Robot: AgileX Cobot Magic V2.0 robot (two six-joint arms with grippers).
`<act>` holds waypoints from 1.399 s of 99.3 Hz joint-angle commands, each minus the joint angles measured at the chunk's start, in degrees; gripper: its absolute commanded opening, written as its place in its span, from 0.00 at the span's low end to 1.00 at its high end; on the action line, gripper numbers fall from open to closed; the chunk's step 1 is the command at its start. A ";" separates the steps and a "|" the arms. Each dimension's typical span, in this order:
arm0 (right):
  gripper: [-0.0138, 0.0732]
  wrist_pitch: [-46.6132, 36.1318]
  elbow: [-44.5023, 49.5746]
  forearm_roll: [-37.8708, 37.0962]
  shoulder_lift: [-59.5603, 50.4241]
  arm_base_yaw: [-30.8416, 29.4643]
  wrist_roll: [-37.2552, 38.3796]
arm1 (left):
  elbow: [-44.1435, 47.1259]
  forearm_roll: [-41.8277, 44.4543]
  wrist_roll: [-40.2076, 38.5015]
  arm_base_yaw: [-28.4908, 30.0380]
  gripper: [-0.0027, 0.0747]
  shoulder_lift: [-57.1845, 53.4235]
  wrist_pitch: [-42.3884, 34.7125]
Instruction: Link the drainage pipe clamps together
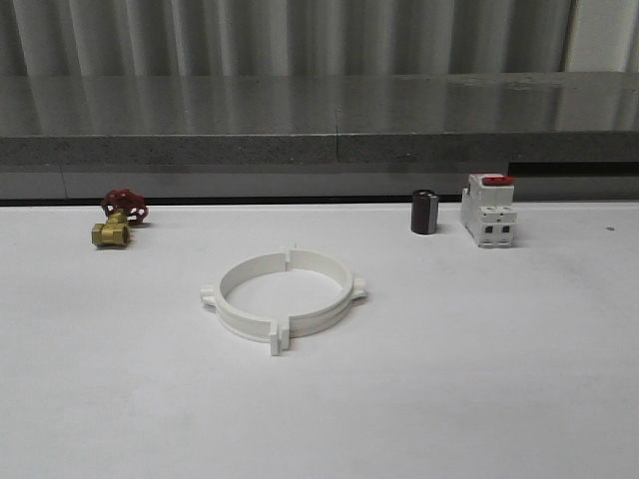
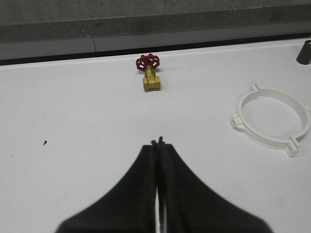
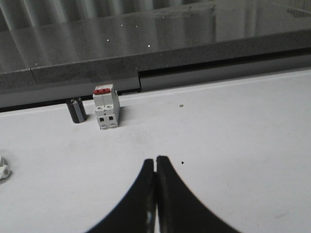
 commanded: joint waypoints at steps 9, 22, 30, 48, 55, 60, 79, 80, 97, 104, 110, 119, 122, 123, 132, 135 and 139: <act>0.02 -6.22 -0.85 -1.30 -1.24 -0.36 2.38 | -1.56 -0.20 -0.13 0.06 0.01 0.48 -3.94; 0.02 -6.95 -0.85 -1.53 -1.24 -0.36 2.39 | -1.56 -0.20 -0.13 0.06 0.01 0.48 -3.94; 0.02 -6.60 -0.85 -1.53 -1.24 -0.36 2.39 | -1.56 -0.20 -0.13 0.06 0.01 0.48 -3.94; 0.02 -6.54 -0.85 -1.53 -1.24 -0.36 2.39 | -1.56 -0.20 -0.13 0.06 0.01 0.48 -3.94; 0.02 -6.54 -0.85 -1.53 -1.24 -0.36 2.39 | -1.56 -0.20 -0.13 0.06 0.01 0.48 -3.94; 0.02 -6.54 -0.85 -1.53 -1.24 -0.36 2.39 | -1.56 -0.20 -0.13 0.06 0.01 0.48 -3.94; 0.02 -6.54 -0.85 -1.53 -1.24 -0.36 2.39 | -1.56 -0.20 -0.13 0.06 0.01 0.48 -3.94; 0.02 -6.54 -0.85 -1.53 -1.24 -0.36 2.39 | -1.56 -0.20 -0.13 0.06 0.01 0.48 -3.94; 0.02 -6.54 -0.85 -1.53 -1.24 -0.36 2.39 | -1.56 -0.20 -0.13 0.06 0.01 0.48 -3.94; 0.02 -6.54 -0.85 -1.53 -1.24 -0.36 2.39 | -1.56 0.19 -0.13 0.06 0.01 0.48 -3.94; 0.02 -6.54 -0.85 -1.53 -1.24 -0.36 2.39 | -1.47 0.21 -0.13 0.06 0.01 0.35 -4.05; 0.02 -6.54 -0.85 -1.53 -1.24 -0.36 2.39 | -0.59 2.01 -0.13 0.06 0.01 -0.71 -7.03; 0.02 -6.54 -0.85 -1.53 -1.24 -0.36 2.39 | 0.05 2.14 -0.13 0.06 0.01 -1.49 -9.12; 0.02 -6.54 -0.85 -1.53 -1.24 -0.36 2.39 | 0.46 2.14 -0.13 0.06 0.01 -1.98 -9.59; 0.02 -6.54 -0.85 -1.53 -1.24 -0.36 2.39 | 4.23 3.56 -0.13 0.45 0.01 -5.98 -15.71; 0.02 -6.54 -0.85 -1.53 -1.24 -0.36 2.39 | 5.73 4.11 -0.41 0.77 0.01 -7.46 -17.27; 0.02 -6.54 -0.85 -1.53 -1.24 -0.36 2.39 | 8.08 5.40 -1.23 1.55 0.01 -9.81 -18.93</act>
